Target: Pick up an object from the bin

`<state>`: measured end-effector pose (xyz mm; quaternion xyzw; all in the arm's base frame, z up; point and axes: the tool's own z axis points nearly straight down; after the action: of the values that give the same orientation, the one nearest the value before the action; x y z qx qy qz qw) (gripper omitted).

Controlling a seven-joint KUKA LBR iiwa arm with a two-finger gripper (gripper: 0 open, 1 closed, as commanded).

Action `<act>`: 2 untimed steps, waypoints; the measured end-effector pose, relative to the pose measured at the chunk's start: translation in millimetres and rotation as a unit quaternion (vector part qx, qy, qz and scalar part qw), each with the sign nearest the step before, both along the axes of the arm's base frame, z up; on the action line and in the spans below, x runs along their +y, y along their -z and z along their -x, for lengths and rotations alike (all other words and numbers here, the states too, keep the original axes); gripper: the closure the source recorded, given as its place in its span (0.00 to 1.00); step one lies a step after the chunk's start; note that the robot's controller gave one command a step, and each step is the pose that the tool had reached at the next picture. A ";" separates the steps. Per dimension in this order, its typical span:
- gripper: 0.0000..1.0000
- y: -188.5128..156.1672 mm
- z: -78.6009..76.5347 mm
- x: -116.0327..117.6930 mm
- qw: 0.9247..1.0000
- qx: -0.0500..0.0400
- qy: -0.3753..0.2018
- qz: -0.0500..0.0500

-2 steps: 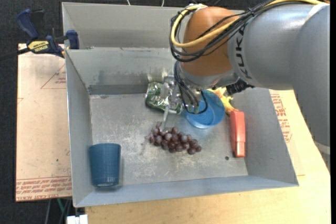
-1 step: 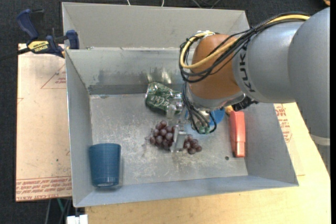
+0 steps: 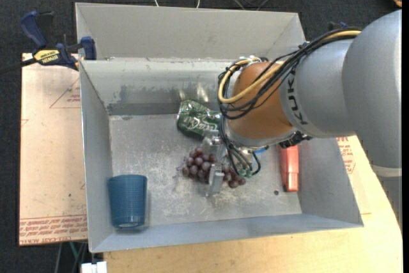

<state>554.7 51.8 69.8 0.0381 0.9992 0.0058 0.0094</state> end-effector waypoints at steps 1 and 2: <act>1.00 -0.2 -6.6 -3.2 0.999 0.008 0.033 0.001; 1.00 -0.2 -6.6 -3.2 0.999 0.008 0.034 0.001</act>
Offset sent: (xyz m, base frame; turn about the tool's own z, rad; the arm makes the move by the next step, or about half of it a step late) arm 0.0000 0.0000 0.0000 0.0000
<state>561.3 48.6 70.0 0.0717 0.9974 0.0042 0.0020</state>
